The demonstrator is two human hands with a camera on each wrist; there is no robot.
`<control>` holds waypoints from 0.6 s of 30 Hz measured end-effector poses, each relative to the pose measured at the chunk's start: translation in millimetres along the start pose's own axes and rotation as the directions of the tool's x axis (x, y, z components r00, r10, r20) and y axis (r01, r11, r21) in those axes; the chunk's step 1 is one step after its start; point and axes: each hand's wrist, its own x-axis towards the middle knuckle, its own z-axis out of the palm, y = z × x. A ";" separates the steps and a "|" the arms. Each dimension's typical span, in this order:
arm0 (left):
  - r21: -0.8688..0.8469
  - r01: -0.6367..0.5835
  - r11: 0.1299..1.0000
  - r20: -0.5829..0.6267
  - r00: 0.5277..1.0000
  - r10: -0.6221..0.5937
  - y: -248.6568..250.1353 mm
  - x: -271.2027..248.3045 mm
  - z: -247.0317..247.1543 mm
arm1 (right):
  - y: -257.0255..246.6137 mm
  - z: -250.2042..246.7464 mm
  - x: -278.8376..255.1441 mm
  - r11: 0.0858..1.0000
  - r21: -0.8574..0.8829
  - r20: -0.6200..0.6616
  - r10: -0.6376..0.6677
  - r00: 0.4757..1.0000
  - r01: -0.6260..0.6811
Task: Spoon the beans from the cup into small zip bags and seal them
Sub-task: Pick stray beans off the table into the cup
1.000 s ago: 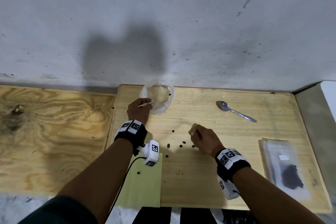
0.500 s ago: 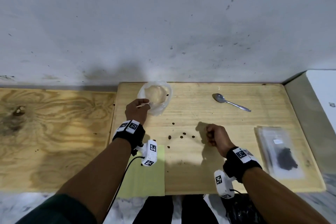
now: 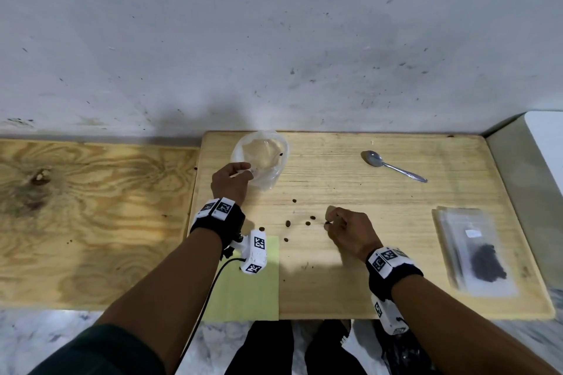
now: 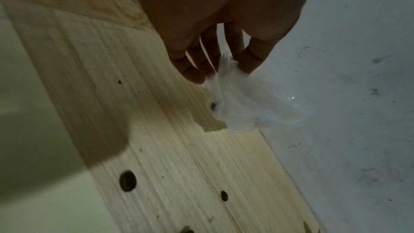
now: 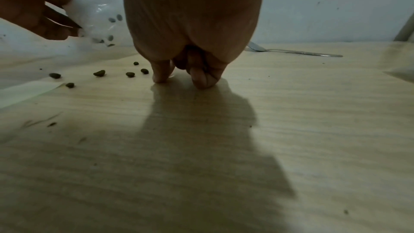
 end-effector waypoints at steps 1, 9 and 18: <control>0.000 0.002 1.000 -0.004 1.000 -0.002 -0.6 -0.5 -1.0 | -0.3 0.0 -0.2 1.000 -0.022 0.018 -0.019 1.000 0.019; 0.000 -0.007 1.000 -0.012 1.000 0.007 -0.9 -8.2 -10.2 | -11.9 -4.8 -3.2 0.997 -0.077 0.141 0.018 0.990 -0.007; -0.033 -0.010 0.999 -0.032 0.999 0.009 0.6 -13.9 -26.0 | -26.0 -27.7 -7.5 0.326 0.824 0.389 0.270 0.881 -0.464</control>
